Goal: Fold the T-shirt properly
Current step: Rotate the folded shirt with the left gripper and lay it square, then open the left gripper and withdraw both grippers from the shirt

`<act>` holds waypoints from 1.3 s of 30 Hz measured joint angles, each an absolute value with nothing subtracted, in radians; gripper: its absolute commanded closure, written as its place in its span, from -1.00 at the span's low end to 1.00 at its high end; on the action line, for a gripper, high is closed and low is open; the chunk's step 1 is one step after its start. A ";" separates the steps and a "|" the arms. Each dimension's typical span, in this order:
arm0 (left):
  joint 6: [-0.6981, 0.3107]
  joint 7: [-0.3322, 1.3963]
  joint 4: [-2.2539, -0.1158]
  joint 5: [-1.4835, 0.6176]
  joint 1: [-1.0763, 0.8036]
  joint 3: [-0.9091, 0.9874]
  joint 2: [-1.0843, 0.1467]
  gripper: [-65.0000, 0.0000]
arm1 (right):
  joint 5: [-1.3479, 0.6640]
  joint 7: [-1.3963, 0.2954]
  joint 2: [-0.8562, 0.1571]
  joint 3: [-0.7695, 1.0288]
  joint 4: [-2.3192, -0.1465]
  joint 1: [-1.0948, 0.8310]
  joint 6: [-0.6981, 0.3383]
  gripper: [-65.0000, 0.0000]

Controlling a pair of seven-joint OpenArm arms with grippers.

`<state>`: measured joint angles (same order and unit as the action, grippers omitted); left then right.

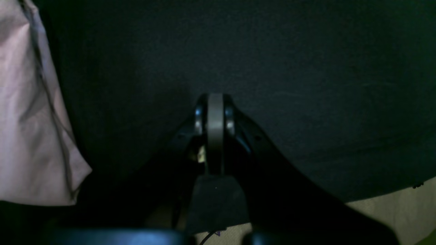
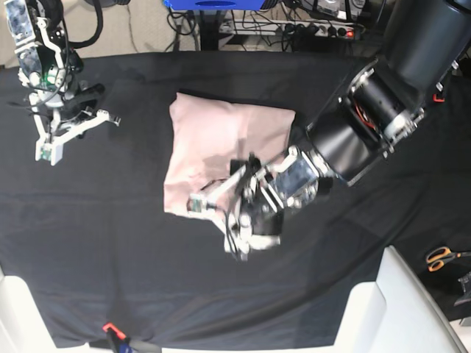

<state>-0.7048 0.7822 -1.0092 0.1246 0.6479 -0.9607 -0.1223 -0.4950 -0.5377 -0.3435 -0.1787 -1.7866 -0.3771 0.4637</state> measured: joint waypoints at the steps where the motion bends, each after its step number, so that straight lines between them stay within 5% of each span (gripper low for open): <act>1: -0.705 0.782 -1.009 0.125 0.665 -0.961 -0.123 -0.69 | -0.495 -0.538 -0.343 -0.179 -1.787 -0.378 0.464 1.00; 6: -0.707 0.804 -1.025 0.112 0.723 -0.886 -0.121 -0.69 | -0.495 -0.537 -0.343 -0.181 -1.787 -0.379 0.460 1.00; 9: -0.705 0.913 -1.128 0.112 0.707 -0.727 -0.122 -0.59 | -0.493 -0.536 -0.340 -0.181 -1.789 -0.390 0.355 1.00; 11: -0.685 0.953 -1.246 0.132 0.657 -0.632 -0.132 -0.03 | -0.492 -0.540 -0.318 -0.181 -1.808 -0.406 0.292 1.00; 13: -0.690 0.953 -1.401 0.115 0.543 -0.558 -0.167 0.95 | -0.495 -0.545 -0.302 -0.191 -1.826 -0.410 0.204 1.00; 14: -0.690 0.954 -1.460 0.115 0.478 -0.524 -0.183 1.00 | -0.493 -0.541 -0.304 -0.212 -1.833 -0.406 0.169 1.00; 22: -0.704 0.948 -1.748 0.213 0.025 -0.220 -0.252 1.00 | -0.586 -0.543 -0.293 -0.260 -1.827 -0.448 -0.019 0.98; 25: -0.704 0.959 -1.748 0.181 -0.079 -0.054 -0.282 1.00 | -0.781 -0.539 -0.273 -0.199 -1.755 -0.445 -0.175 0.72; 33: -0.704 0.937 -1.635 -0.077 -0.246 0.286 -0.331 1.00 | -1.132 -0.635 -0.264 0.003 -1.523 -0.423 -0.410 -0.33; 39: -0.698 0.782 -1.583 -0.092 -0.376 0.371 -0.315 1.00 | -1.198 -0.706 -0.224 0.029 -1.317 -0.367 -0.487 -0.50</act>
<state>-0.6975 0.7818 -1.5833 -0.0917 -0.3763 0.3706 -0.3153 -1.1984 -0.7063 -0.2237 0.0288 -1.3174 -0.3672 -0.4870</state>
